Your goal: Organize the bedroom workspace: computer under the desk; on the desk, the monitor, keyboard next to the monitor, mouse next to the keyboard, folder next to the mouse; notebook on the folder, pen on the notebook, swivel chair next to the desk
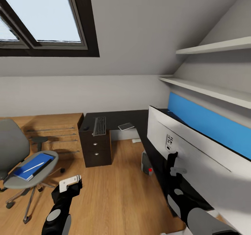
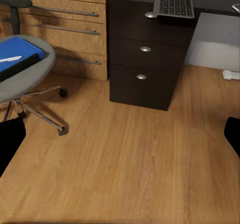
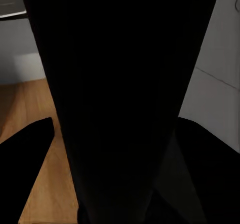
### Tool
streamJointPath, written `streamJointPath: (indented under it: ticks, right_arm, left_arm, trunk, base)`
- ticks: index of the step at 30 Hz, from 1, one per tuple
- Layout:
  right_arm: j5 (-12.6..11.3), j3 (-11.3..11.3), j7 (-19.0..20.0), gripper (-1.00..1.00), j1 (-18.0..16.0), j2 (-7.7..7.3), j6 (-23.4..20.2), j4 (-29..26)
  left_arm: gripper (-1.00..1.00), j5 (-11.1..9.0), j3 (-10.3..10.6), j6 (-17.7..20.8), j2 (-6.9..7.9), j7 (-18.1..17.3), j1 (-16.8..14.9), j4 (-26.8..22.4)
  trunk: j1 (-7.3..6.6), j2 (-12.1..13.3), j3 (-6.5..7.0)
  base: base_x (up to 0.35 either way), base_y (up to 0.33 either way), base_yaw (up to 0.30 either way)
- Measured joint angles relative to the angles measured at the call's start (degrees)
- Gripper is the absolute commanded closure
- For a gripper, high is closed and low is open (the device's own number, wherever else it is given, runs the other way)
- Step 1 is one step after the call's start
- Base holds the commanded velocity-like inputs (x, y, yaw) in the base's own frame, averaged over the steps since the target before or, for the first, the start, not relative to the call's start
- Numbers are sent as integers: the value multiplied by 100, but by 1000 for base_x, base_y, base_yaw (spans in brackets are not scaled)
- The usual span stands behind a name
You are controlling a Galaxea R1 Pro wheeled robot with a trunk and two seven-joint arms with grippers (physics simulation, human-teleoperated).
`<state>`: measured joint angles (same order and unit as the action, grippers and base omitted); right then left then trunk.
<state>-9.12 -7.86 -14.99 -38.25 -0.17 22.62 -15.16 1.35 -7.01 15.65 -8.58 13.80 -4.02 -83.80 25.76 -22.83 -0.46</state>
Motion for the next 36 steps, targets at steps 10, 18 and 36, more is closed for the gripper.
streamJointPath:
  ticks: [10, 18, 36]
  right_arm:
    - [97, 76, 17, 100, -2, 5, -36, -13]
    - [12, -17, 0, 100, 0, 1, -4, 5]
    - [32, 4, 4, 100, -1, 2, -14, 2]
  left_arm:
    - [-100, 1, 1, -2, 0, 0, -1, 2]
    - [-100, 1, 1, -8, 1, 1, -1, 3]
    - [-100, 1, -7, -6, 0, 0, -1, 2]
  trunk:
    - [0, -1, 10]
    - [-2, -1, 10]
    - [0, -1, 10]
  base:
    - [9, -21, 106]
    - [140, -239, 3]
    - [22, -93, 0]
